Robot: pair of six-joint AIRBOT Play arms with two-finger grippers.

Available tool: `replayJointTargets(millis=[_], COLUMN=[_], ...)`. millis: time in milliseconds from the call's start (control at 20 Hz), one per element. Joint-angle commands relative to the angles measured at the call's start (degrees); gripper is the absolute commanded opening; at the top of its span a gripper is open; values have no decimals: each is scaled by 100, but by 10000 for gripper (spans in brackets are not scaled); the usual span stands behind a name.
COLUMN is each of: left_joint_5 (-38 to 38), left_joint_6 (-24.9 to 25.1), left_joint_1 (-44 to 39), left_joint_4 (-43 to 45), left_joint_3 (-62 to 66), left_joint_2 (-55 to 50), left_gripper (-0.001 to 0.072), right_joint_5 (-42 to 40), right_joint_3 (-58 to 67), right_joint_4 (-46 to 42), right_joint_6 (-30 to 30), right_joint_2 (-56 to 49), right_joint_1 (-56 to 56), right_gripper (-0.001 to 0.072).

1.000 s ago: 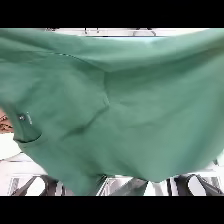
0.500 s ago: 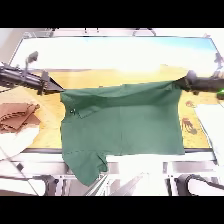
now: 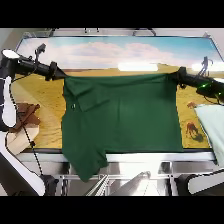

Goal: Fold the shirts.

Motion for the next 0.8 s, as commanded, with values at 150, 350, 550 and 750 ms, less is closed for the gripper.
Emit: replayJointTargets(millis=[150,350,550,750], left_joint_5=[885,225,-271,-188], left_joint_6=[640,616,192,105], left_joint_1=[302,155,-22,-205], left_joint_4=[-1416,-1244,227,581], left_joint_3=[-328,-332,-334,-334], left_joint_2=[98,-66,-323,-660], left_gripper=[26,26,25,20], right_joint_5=[341,758,1399,1545], right_joint_3=[881,870,870,868], right_joint_4=[175,-1141,-2253,-2406], right_joint_6=[-61,525,772,763], right_joint_2=[-280,-433,-601,-901], right_joint_1=[-129,-164,-313,-323], right_gripper=[21,21,21,22])
